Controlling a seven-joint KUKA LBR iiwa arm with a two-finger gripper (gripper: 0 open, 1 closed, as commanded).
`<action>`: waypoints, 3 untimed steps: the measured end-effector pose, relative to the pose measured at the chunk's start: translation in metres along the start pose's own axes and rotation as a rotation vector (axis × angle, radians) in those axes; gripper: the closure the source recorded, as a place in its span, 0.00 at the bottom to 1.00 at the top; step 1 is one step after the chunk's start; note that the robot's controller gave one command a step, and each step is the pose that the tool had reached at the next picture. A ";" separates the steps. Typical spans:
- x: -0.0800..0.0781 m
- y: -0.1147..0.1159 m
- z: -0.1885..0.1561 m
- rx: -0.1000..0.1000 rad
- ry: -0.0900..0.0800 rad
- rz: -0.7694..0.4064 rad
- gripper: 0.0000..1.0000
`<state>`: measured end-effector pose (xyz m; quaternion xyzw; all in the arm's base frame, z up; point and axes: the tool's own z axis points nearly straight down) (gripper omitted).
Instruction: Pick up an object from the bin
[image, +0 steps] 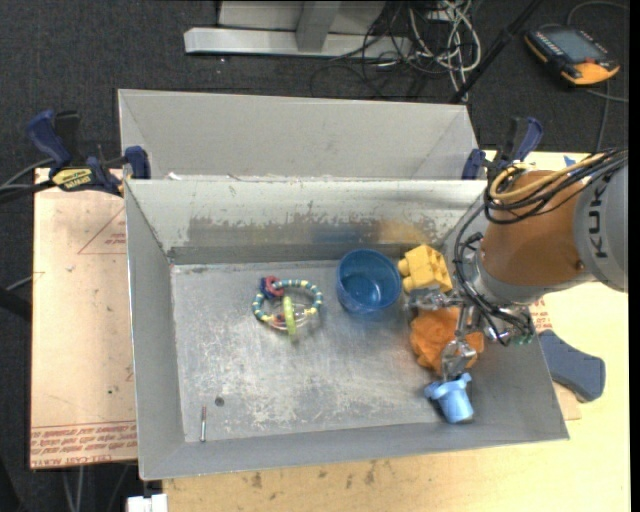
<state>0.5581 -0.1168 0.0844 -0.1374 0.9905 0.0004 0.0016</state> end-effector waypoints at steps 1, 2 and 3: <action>0.014 -0.027 0.012 -0.006 -0.003 0.387 1.00; 0.014 -0.027 0.012 -0.006 -0.003 0.387 1.00; 0.015 -0.028 -0.139 0.002 -0.001 0.343 1.00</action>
Offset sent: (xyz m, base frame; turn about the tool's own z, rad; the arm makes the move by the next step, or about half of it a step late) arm 0.0000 0.0000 0.0000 0.0000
